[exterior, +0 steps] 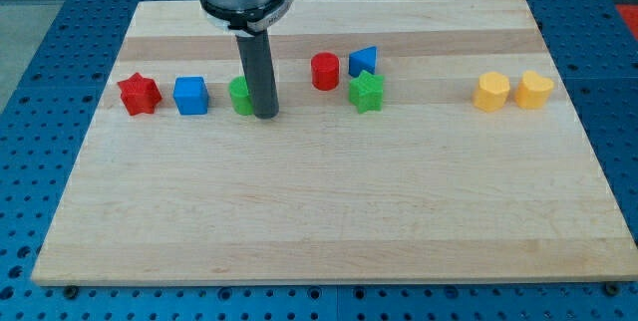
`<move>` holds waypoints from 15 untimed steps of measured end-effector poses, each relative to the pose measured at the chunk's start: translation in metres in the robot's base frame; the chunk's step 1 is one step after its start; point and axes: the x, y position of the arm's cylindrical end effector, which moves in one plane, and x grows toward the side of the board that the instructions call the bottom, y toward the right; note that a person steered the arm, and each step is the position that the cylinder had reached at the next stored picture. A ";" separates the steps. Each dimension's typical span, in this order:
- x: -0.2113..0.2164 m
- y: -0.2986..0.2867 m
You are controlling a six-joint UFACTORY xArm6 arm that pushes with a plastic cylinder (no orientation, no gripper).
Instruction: Move the red circle right to the green circle
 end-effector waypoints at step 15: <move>-0.116 0.135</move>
